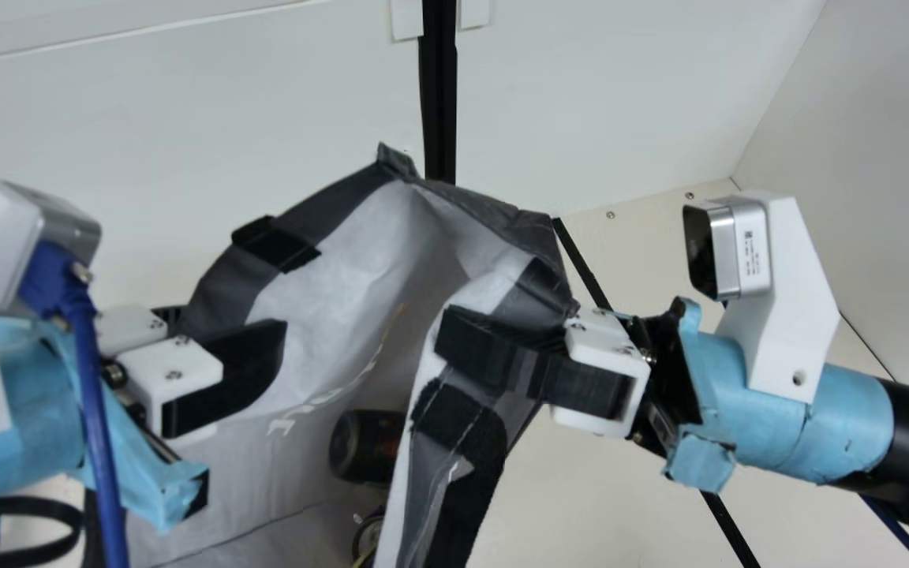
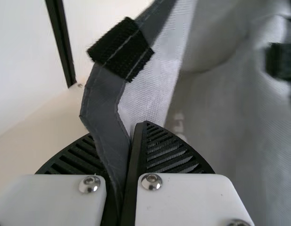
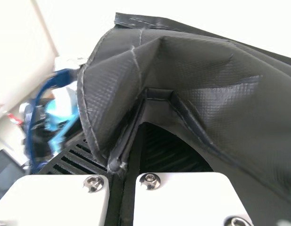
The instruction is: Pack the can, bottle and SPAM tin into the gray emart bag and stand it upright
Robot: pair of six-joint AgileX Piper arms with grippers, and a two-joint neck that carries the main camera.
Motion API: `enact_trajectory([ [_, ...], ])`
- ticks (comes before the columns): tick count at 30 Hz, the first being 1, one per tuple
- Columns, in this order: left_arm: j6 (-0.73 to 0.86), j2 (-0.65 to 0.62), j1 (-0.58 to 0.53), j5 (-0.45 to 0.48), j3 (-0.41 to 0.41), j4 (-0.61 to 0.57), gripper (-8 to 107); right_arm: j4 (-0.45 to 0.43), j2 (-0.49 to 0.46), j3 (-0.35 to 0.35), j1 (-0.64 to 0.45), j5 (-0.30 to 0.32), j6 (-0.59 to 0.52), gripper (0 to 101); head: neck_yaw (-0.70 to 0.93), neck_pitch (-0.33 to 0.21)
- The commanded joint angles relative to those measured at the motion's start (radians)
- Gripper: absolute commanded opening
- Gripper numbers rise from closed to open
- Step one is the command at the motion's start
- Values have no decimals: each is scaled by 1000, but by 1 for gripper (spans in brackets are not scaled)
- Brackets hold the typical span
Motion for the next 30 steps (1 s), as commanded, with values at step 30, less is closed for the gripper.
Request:
enact_trajectory([
  [30, 213, 360, 57, 1, -233, -52, -8, -194, 326, -27, -12, -5, -405, 0, -1, -23],
])
